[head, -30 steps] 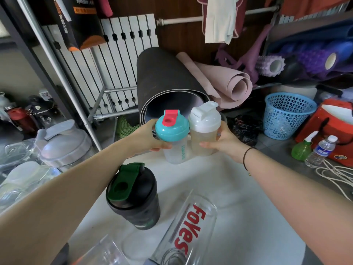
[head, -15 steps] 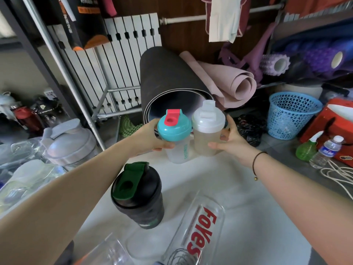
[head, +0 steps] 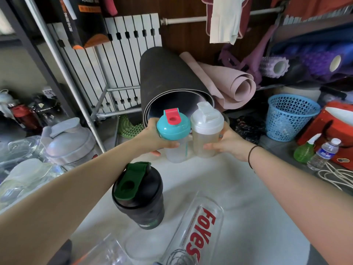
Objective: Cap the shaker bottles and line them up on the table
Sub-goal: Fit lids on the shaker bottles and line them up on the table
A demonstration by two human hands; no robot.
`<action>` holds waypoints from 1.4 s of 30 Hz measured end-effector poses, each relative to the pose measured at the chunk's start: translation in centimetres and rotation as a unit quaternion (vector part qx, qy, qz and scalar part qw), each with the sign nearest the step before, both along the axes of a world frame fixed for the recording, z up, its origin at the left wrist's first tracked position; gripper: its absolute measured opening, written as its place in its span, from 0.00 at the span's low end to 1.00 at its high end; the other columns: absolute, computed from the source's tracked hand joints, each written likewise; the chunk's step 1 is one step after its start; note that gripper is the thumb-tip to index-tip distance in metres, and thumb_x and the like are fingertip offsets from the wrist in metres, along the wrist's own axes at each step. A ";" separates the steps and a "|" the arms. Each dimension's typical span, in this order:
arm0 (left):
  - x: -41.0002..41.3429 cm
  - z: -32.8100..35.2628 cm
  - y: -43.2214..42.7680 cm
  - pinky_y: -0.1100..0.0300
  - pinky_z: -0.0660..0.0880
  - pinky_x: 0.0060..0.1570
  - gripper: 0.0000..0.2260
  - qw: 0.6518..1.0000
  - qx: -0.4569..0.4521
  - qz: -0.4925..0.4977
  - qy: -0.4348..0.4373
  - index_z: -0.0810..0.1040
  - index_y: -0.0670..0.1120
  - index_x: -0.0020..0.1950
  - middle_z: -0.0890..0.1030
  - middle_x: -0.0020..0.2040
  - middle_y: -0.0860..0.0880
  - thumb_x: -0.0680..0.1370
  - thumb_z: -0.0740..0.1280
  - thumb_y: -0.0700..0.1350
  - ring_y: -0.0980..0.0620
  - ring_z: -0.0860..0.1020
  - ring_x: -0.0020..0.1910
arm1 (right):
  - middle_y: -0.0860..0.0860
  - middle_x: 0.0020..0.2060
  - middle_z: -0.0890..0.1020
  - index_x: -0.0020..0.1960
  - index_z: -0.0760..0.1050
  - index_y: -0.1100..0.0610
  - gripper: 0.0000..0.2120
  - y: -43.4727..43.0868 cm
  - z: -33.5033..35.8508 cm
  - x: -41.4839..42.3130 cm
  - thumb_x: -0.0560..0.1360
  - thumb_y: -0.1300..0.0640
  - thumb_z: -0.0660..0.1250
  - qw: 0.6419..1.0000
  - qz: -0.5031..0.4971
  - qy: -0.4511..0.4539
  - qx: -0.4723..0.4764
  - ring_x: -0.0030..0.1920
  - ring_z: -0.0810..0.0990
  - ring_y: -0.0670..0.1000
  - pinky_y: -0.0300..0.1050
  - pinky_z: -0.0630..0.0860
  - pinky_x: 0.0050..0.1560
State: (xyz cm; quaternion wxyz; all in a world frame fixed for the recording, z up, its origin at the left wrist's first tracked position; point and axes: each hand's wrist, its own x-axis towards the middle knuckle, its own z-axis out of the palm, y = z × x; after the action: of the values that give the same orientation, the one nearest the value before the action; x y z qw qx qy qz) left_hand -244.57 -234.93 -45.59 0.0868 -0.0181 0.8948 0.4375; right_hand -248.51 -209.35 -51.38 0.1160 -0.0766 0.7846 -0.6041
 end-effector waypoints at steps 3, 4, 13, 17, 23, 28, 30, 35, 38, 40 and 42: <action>0.1 0.1 0.1 0.49 0.83 0.44 0.40 1.000 0.006 0.000 -0.006 0.57 0.54 0.70 0.72 0.55 0.56 0.67 0.79 0.48 0.54 0.77 0.55 | 0.47 0.62 0.78 0.72 0.58 0.39 0.55 0.0 0.2 0.2 0.51 0.50 0.82 1.000 0.000 -0.007 0.007 0.62 0.78 0.50 0.60 0.79 0.58; 0.2 0.2 0.1 0.49 0.83 0.44 0.39 1.000 0.006 0.000 -0.007 0.57 0.54 0.69 0.72 0.56 0.56 0.67 0.79 0.48 0.54 0.77 0.56 | 0.47 0.63 0.78 0.72 0.58 0.39 0.55 0.0 0.2 0.2 0.52 0.50 0.82 1.000 -0.001 -0.007 0.006 0.62 0.78 0.51 0.60 0.78 0.59; 0.3 0.3 0.1 0.51 0.83 0.44 0.39 1.000 0.002 0.001 -0.017 0.57 0.54 0.69 0.72 0.54 0.58 0.67 0.78 0.47 0.55 0.76 0.56 | 0.48 0.63 0.77 0.71 0.59 0.45 0.52 -0.6 -0.1 0.4 0.52 0.50 0.82 1.000 -0.017 -0.001 -0.008 0.63 0.77 0.52 0.63 0.76 0.61; 0.2 0.2 0.1 0.49 0.83 0.45 0.43 1.000 0.005 0.002 -0.027 0.55 0.56 0.72 0.73 0.57 0.57 0.67 0.78 0.48 0.54 0.76 0.58 | 0.49 0.64 0.75 0.72 0.57 0.46 0.50 -0.7 -0.3 0.4 0.58 0.56 0.81 1.000 -0.030 -0.003 -0.009 0.64 0.76 0.53 0.62 0.75 0.62; 1.0 0.9 -0.3 0.51 0.82 0.48 0.57 0.998 0.003 -0.023 -0.056 0.33 0.62 0.76 0.67 0.67 0.57 0.69 0.78 0.46 0.50 0.74 0.62 | 0.52 0.70 0.68 0.77 0.46 0.45 0.64 -0.5 -0.8 1.2 0.52 0.53 0.81 0.999 -0.031 -0.037 0.009 0.68 0.71 0.55 0.58 0.70 0.69; 2.2 1.9 -2.5 0.53 0.81 0.50 0.54 0.996 0.015 -0.012 -0.084 0.35 0.62 0.76 0.67 0.74 0.48 0.70 0.77 0.44 0.48 0.77 0.61 | 0.54 0.72 0.67 0.78 0.49 0.51 0.53 1.0 -1.4 2.9 0.65 0.65 0.78 0.995 -0.033 -0.079 0.045 0.71 0.67 0.53 0.48 0.65 0.71; 3.4 2.8 -3.1 0.51 0.79 0.53 0.45 0.996 0.029 -0.001 -0.089 0.43 0.58 0.78 0.73 0.67 0.47 0.75 0.72 0.43 0.47 0.77 0.58 | 0.50 0.70 0.68 0.77 0.54 0.54 0.47 1.4 -1.2 4.3 0.67 0.63 0.77 0.993 -0.019 -0.073 0.092 0.67 0.68 0.49 0.42 0.65 0.66; 7.3 5.9 -5.0 0.46 0.76 0.61 0.20 0.987 0.129 0.015 -0.097 0.74 0.50 0.64 0.77 0.65 0.46 0.76 0.67 0.57 0.43 0.78 0.59 | 0.48 0.62 0.70 0.73 0.63 0.54 0.38 2.0 -0.3 7.7 0.69 0.58 0.76 0.979 0.006 -0.076 0.187 0.61 0.69 0.50 0.41 0.67 0.59; 10.7 7.0 -6.9 0.51 0.74 0.61 0.42 0.974 0.155 -0.078 -0.146 0.70 0.60 0.68 0.77 0.66 0.54 0.57 0.72 0.73 0.49 0.75 0.65 | 0.50 0.71 0.67 0.75 0.62 0.53 0.41 1.9 0.0 8.9 0.67 0.52 0.78 0.970 0.020 -0.085 0.227 0.69 0.68 0.51 0.40 0.67 0.63; 13.1 6.1 -8.2 0.48 0.69 0.66 0.48 0.961 0.173 -0.147 -0.159 0.61 0.66 0.73 0.73 0.70 0.57 0.56 0.76 0.70 0.51 0.72 0.69 | 0.49 0.73 0.64 0.76 0.59 0.51 0.43 1.8 0.3 9.4 0.68 0.49 0.77 0.968 0.026 -0.088 0.234 0.71 0.67 0.52 0.44 0.66 0.68; 15.4 4.5 -8.7 0.45 0.66 0.68 0.51 0.948 0.220 -0.166 -0.157 0.56 0.69 0.74 0.70 0.73 0.56 0.57 0.80 0.62 0.51 0.71 0.70 | 0.49 0.74 0.64 0.76 0.58 0.49 0.43 1.4 0.7 9.8 0.68 0.47 0.76 0.969 0.033 -0.090 0.228 0.71 0.66 0.52 0.46 0.65 0.71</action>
State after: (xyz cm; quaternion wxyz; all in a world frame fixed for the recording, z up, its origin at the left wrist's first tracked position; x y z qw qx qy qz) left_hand -229.21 -243.61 -41.08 0.2997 0.0813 0.7418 0.5945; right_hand -238.70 -207.97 -50.68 0.2207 -0.0193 0.8851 -0.4094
